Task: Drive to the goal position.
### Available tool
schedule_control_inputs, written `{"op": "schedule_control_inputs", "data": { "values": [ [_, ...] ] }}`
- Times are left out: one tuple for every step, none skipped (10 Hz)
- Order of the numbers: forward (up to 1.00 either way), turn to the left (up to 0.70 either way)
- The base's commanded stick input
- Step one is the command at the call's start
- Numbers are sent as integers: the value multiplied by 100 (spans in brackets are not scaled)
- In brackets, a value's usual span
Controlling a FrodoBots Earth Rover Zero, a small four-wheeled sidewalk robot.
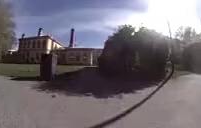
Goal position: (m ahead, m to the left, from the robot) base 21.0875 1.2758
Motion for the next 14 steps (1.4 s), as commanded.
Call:
{"op": "schedule_control_inputs", "data": {
  "values": [
    [70,0],
    [70,0],
    [70,0],
    [70,4],
    [70,21],
    [70,30],
    [70,15],
    [70,0],
    [70,0],
    [70,14],
    [70,35],
    [70,34],
    [70,2],
    [70,0]
  ]
}}
